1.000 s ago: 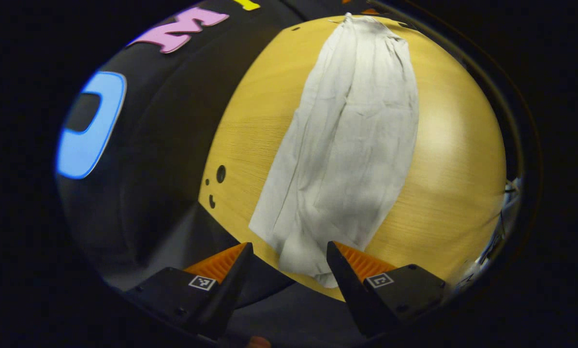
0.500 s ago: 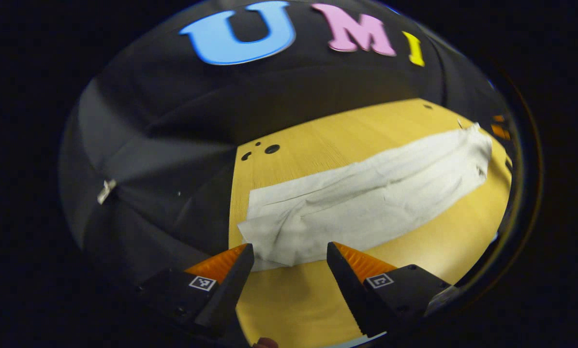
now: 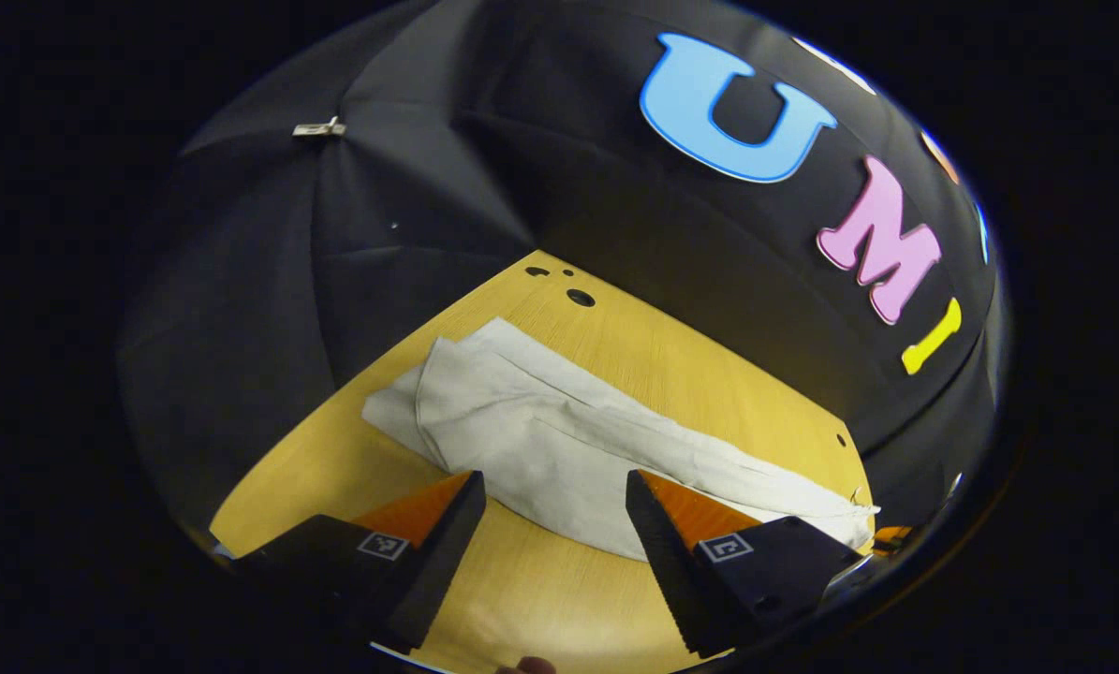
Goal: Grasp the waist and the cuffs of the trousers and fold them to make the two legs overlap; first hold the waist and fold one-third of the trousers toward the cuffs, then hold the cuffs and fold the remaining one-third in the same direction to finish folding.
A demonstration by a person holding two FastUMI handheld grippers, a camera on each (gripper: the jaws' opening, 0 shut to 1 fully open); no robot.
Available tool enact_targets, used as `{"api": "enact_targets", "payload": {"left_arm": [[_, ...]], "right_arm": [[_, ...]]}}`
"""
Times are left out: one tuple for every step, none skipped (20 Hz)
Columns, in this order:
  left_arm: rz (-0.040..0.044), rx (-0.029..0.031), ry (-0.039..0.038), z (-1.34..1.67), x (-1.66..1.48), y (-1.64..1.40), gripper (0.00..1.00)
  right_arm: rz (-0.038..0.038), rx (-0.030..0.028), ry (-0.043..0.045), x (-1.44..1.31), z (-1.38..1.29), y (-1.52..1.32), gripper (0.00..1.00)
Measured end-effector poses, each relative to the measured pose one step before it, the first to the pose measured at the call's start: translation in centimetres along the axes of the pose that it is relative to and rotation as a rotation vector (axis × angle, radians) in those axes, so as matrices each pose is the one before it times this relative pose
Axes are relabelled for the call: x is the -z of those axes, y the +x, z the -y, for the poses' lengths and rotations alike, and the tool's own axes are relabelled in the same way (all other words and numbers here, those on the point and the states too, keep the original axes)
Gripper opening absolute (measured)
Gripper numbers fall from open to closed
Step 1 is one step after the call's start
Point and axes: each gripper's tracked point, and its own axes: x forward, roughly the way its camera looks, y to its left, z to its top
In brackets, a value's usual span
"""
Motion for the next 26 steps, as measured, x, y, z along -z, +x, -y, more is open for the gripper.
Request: {"api": "enact_targets", "payload": {"left_arm": [[-0.00385,-0.00611,-0.02893,-0.077,0.297,-0.079,0.96],[-0.00483,0.00047,-0.02603,0.105,0.284,-0.069,0.96],[-0.00262,-0.00434,-0.01892,0.110,0.340,0.326,0.96],[-0.00494,-0.00449,-0.01695,-0.118,0.156,-0.091,0.92],[-0.00545,-0.00502,-0.01384,-0.059,0.377,-0.149,0.96],[-0.00526,-0.00677,-0.00786,-0.050,0.163,-0.111,0.96],[-0.00443,-0.01072,-0.00166,-0.233,0.461,-0.130,0.96],[-0.00399,-0.01075,0.00312,-0.217,0.152,-0.199,0.96],[-0.00275,-0.00894,0.00229,-0.273,0.296,-0.204,0.96],[-0.00317,-0.00720,-0.00037,-0.150,0.096,-0.127,0.96],[-0.00264,-0.00703,-0.00384,0.040,0.116,0.162,0.92],[-0.00487,-0.00613,-0.00659,0.003,0.195,0.123,0.96],[-0.00424,-0.00586,-0.00861,-0.057,0.233,0.147,0.96],[-0.00466,-0.00208,-0.01259,-0.001,0.042,0.213,0.96],[-0.01066,0.00071,-0.01695,-0.018,0.342,0.565,0.96],[-0.02197,-0.00196,-0.01595,-0.005,0.386,0.414,0.96],[-0.02397,0.00058,-0.01284,-0.011,0.673,0.323,0.96],[-0.01973,0.00203,-0.01499,0.102,0.305,0.288,0.96],[-0.01121,0.00216,-0.01880,0.040,0.328,0.583,0.96],[-0.00308,0.00325,-0.02389,0.093,-0.061,0.332,0.96],[0.00312,0.00033,-0.02655,-0.006,-0.141,0.438,0.96],[0.00858,-0.00065,-0.02982,-0.129,-0.321,0.380,0.96],[0.00943,0.00046,-0.02902,-0.073,-0.370,0.396,0.96],[0.01125,-0.00285,-0.02764,-0.223,-0.658,0.421,0.96],[0.01419,0.00547,-0.02520,0.055,-0.698,0.444,0.96],[0.01139,-0.00110,-0.01828,0.060,-0.811,0.508,0.96]], "right_arm": [[-0.00193,0.01116,0.03890,0.069,0.512,0.649,0.86],[-0.00452,0.00315,0.03716,0.013,0.268,0.357,0.85],[-0.00288,0.00128,0.03304,0.087,0.235,0.508,0.85],[-0.00747,-0.00251,0.03200,0.032,0.100,0.602,0.85],[-0.00840,0.00186,0.03021,0.169,0.211,0.572,0.85],[-0.00936,0.00287,0.03167,0.049,0.098,0.699,0.85],[-0.00702,0.00883,0.02812,-0.031,0.162,0.660,0.85],[-0.00058,0.00427,0.02177,-0.302,-0.086,0.390,0.85],[0.01056,0.01625,0.01115,-0.570,-0.021,0.692,0.86],[0.00000,0.01433,0.00565,-0.383,0.104,0.350,0.82],[-0.00856,0.02128,0.00754,0.039,0.295,0.280,0.82],[-0.01739,0.03199,0.00177,0.088,0.689,0.159,0.76],[-0.01659,0.00792,0.00918,-0.027,0.398,-0.089,0.66],[-0.03260,-0.00175,0.01822,0.620,0.141,0.089,0.41],[0.02841,-0.00022,0.02258,-0.946,-0.139,-0.528,0.17],[0.04154,-0.00734,0.01100,-0.460,-0.218,-0.313,0.11],[0.03943,-0.02451,-0.01191,-0.531,-0.395,-0.716,0.11],[0.01765,-0.01110,-0.03604,-0.106,0.016,-0.495,0.11],[-0.01095,-0.00329,-0.03831,0.497,0.214,-0.147,0.11],[-0.01172,-0.00220,-0.02035,0.133,0.005,0.261,0.11],[-0.00277,-0.00464,0.00045,-0.052,-0.132,0.320,0.11],[0.00008,-0.00686,0.00925,-0.023,-0.090,-0.024,0.11],[-0.00024,-0.00572,0.00250,0.045,-0.015,-0.076,0.11],[-0.00123,-0.00251,-0.01025,-0.016,0.020,-0.019,0.11],[-0.00132,-0.00331,-0.01587,0.058,0.056,0.028,0.11],[-0.00160,-0.00357,-0.01826,-0.036,0.001,0.041,0.11]]}}
